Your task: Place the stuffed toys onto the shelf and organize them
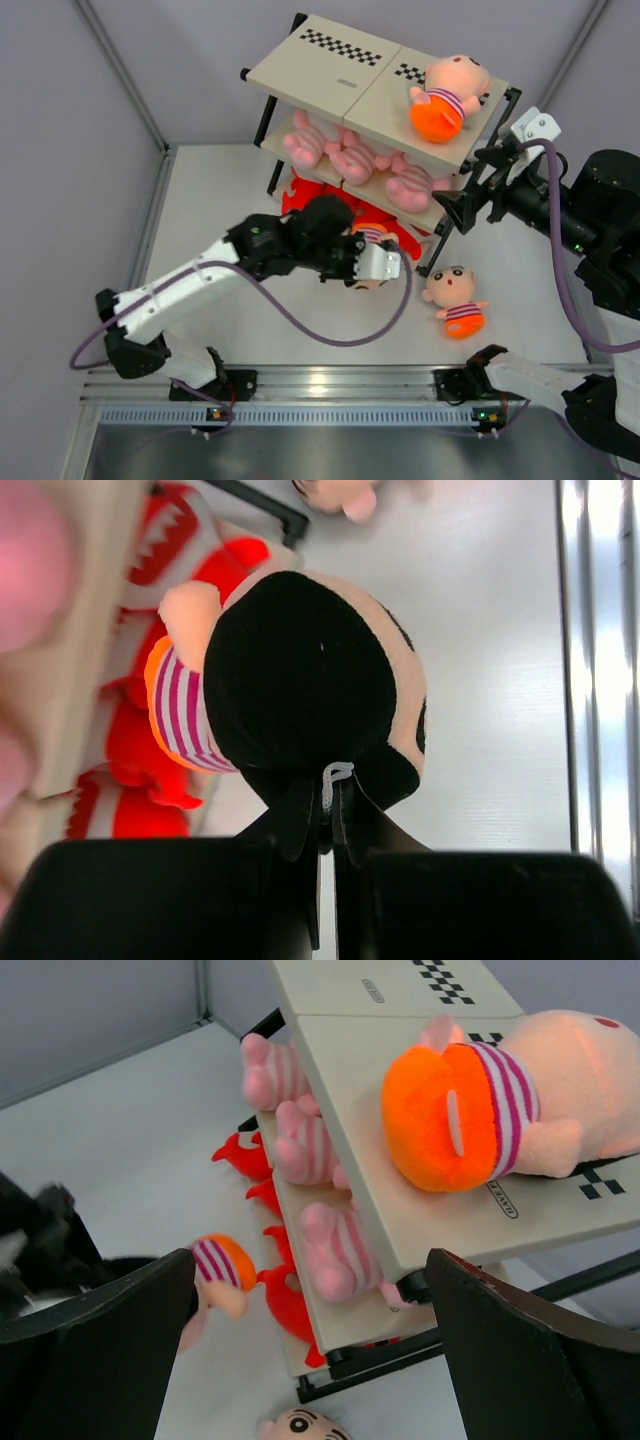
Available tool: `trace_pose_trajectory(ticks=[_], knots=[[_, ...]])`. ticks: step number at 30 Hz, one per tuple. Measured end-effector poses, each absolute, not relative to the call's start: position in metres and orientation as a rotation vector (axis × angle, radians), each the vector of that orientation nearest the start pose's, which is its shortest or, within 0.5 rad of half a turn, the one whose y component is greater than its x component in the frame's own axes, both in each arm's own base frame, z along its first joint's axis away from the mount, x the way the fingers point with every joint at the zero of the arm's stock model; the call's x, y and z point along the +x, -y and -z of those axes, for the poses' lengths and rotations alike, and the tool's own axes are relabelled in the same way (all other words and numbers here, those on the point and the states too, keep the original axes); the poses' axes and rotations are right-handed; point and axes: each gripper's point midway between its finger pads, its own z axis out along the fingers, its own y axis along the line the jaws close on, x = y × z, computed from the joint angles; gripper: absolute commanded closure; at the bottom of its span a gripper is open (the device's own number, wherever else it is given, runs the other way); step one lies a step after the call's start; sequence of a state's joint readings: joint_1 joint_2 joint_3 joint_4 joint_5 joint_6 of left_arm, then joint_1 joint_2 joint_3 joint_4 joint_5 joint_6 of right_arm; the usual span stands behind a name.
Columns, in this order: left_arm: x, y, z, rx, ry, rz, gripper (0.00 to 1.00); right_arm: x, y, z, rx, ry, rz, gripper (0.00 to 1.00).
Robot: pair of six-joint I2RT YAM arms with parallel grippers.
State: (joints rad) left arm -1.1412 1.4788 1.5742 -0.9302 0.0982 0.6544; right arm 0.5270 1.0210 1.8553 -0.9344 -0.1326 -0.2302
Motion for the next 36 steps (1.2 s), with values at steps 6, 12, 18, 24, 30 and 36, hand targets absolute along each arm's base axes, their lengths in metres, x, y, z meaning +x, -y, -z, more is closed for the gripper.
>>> trace_pose_trajectory(ticks=[6,12,18,24,30,36], knots=[[0.108,0.296,-0.399,1.794,-1.163,0.648,1.0,0.186,-0.168,-0.486,-0.928,-1.468,-0.49,0.02],[0.067,0.266,-0.437,1.781,-1.07,0.867,1.0,0.168,-0.187,-0.471,-1.118,-1.417,-0.593,0.02],[0.061,0.274,-0.435,1.805,-1.102,0.991,1.0,0.152,-0.186,-0.452,-1.232,-1.378,-0.597,0.02],[0.06,0.281,-0.429,1.827,-1.13,1.046,1.0,0.143,-0.192,-0.434,-1.32,-1.364,-0.652,0.04],[0.058,0.28,-0.437,1.811,-1.112,1.065,1.0,0.145,-0.204,-0.386,-1.432,-1.469,-0.729,0.02],[0.057,0.279,-0.437,1.811,-1.119,1.077,1.0,0.132,-0.214,-0.358,-1.504,-1.491,-0.817,0.02]])
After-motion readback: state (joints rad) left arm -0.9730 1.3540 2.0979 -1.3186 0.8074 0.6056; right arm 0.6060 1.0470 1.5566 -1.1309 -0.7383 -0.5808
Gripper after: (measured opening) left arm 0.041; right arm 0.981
